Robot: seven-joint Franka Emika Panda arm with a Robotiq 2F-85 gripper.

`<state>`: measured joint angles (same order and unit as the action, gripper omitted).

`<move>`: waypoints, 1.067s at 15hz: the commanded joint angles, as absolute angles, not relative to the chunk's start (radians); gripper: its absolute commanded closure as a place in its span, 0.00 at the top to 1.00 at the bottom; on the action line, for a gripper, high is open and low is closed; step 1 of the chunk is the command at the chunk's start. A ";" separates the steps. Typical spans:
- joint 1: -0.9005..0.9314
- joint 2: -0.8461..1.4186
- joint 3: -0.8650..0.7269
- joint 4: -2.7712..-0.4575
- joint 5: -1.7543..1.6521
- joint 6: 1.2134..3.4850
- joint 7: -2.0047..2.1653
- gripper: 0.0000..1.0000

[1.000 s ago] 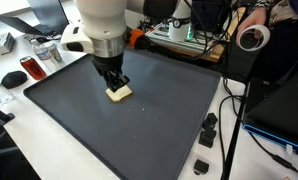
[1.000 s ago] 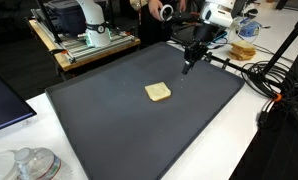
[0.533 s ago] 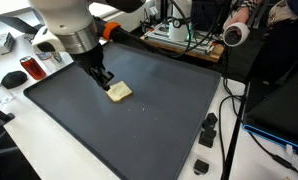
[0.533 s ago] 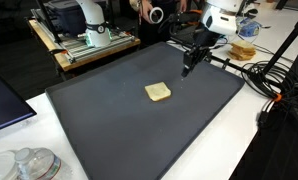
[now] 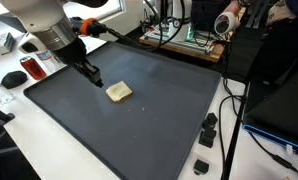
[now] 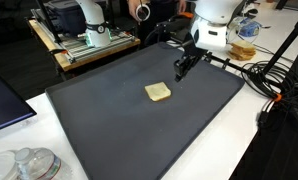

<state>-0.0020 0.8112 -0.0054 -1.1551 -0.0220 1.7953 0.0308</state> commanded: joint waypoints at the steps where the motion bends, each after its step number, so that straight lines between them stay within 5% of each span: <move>1: -0.067 0.836 0.023 -1.109 0.047 1.767 -0.055 0.05; 6: -0.147 0.829 0.041 -1.140 0.140 1.796 -0.137 0.05; 7: -0.109 0.823 0.015 -1.144 0.094 1.792 -0.102 0.22; 12: -0.135 0.827 0.023 -1.144 0.117 1.792 -0.123 0.22; 13: -0.134 0.827 0.025 -1.144 0.117 1.792 -0.123 0.05; 16: -0.176 0.854 0.037 -1.121 0.160 1.787 -0.145 0.05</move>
